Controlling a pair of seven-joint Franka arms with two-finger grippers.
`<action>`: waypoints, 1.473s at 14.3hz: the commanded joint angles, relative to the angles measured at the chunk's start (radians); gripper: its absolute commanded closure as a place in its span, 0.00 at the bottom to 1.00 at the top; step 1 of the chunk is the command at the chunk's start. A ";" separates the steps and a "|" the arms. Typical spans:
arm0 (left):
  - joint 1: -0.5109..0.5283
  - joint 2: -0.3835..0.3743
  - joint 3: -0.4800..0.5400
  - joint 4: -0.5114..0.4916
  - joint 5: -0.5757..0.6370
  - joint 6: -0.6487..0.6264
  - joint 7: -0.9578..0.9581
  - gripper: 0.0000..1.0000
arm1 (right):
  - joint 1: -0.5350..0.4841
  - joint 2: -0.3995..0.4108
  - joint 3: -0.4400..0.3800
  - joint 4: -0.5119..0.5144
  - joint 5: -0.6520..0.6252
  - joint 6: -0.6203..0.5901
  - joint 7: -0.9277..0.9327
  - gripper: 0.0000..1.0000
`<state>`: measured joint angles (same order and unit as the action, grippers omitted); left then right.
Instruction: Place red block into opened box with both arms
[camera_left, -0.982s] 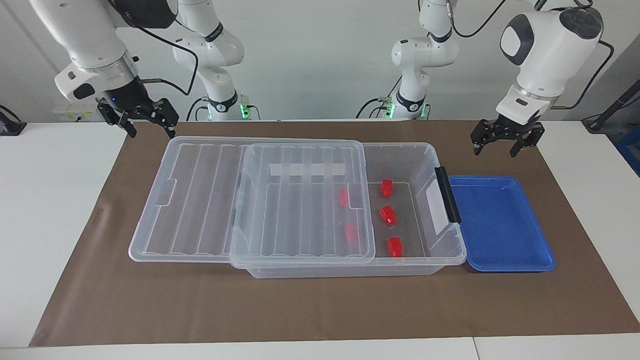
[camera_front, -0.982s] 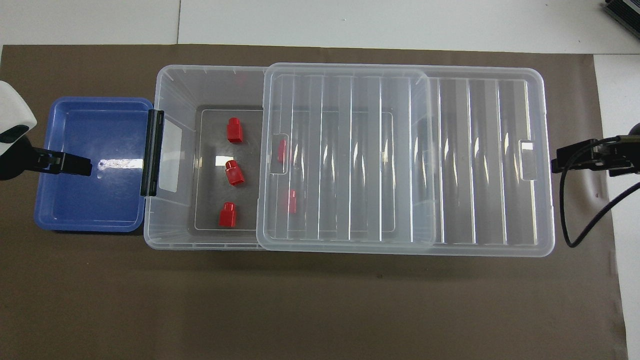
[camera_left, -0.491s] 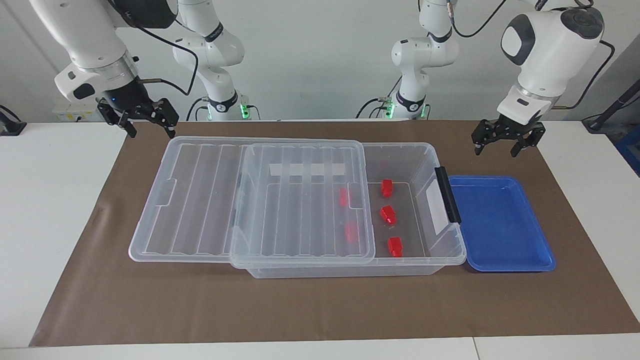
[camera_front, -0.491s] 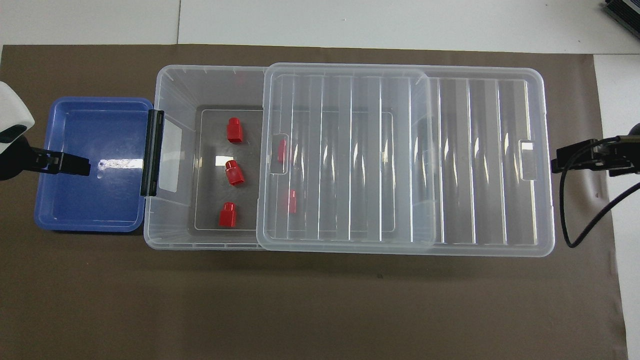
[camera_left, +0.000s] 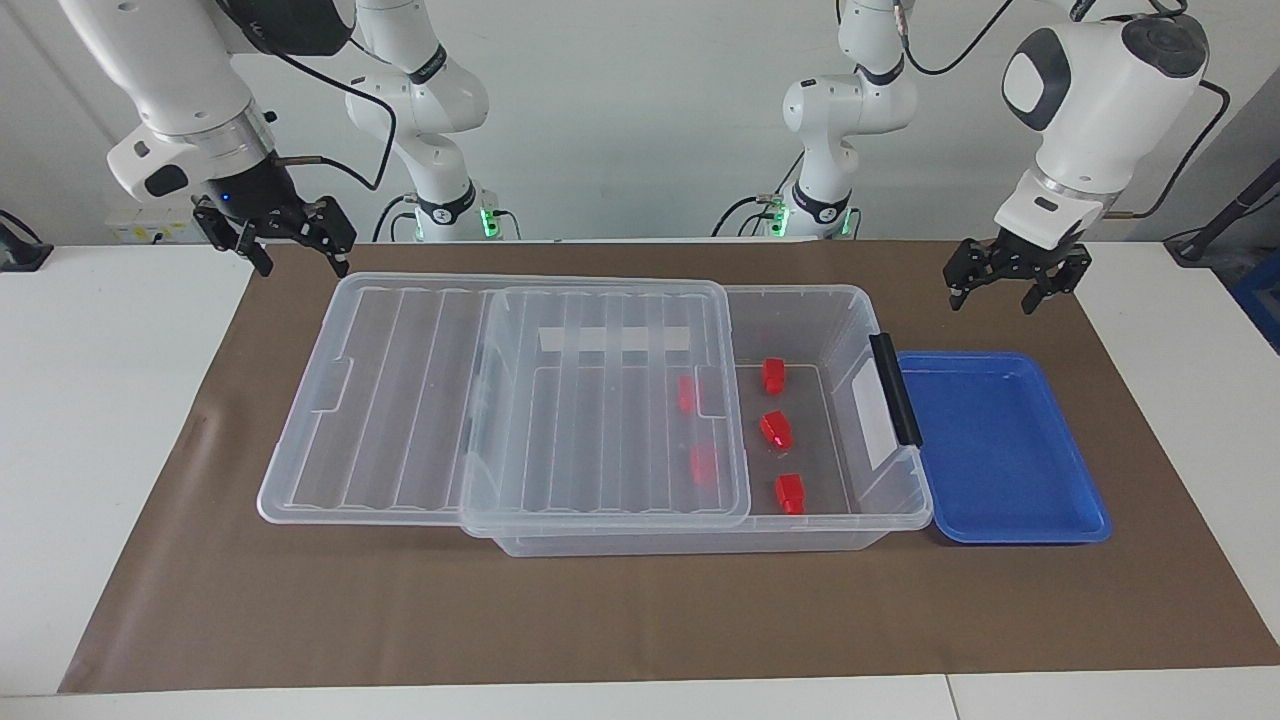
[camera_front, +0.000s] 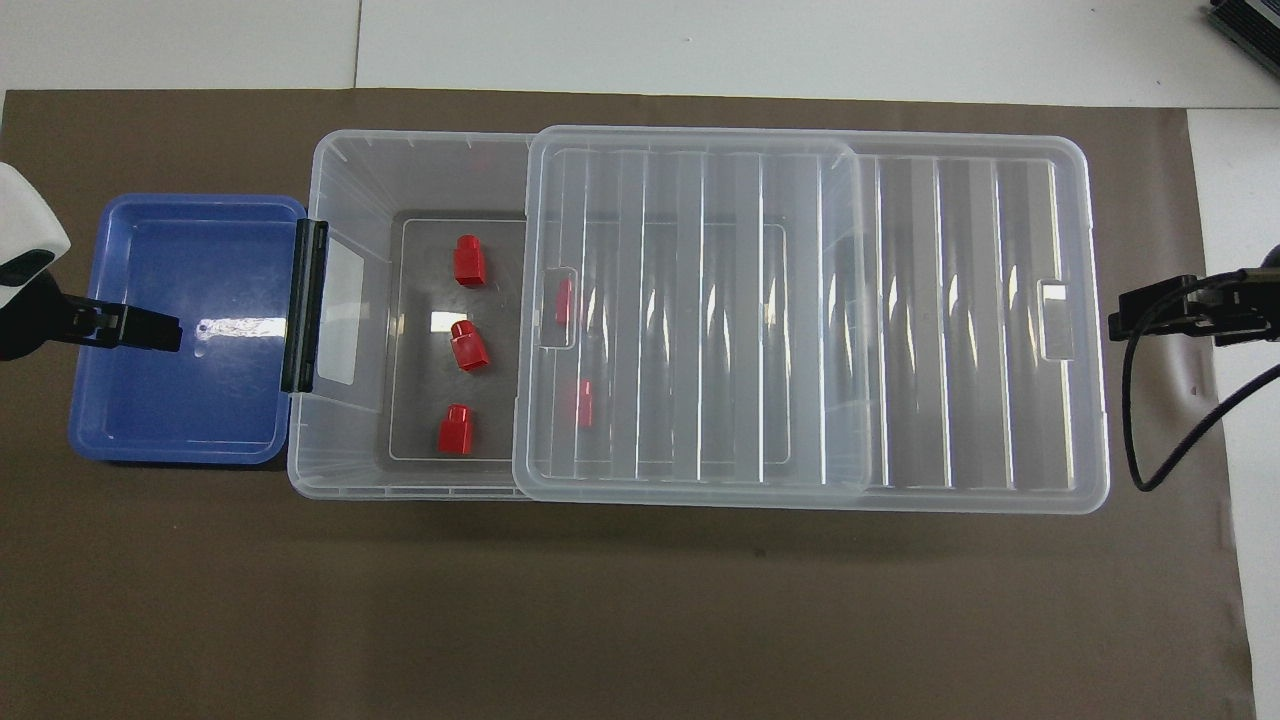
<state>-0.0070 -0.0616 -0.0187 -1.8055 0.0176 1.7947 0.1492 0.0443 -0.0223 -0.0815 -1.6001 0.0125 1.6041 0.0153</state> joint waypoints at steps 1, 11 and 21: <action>-0.010 -0.023 0.009 -0.025 -0.008 0.018 -0.005 0.00 | -0.053 -0.005 0.002 -0.073 -0.012 0.120 -0.095 1.00; -0.014 -0.015 0.009 0.008 -0.008 0.020 -0.010 0.00 | -0.170 0.142 0.003 -0.156 0.009 0.401 -0.483 1.00; -0.010 -0.020 0.009 0.025 -0.007 0.018 -0.010 0.00 | -0.110 0.197 0.008 -0.169 0.171 0.427 -0.540 1.00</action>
<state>-0.0075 -0.0679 -0.0187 -1.7773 0.0176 1.8079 0.1490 -0.0775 0.1743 -0.0766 -1.7581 0.1424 2.0070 -0.5018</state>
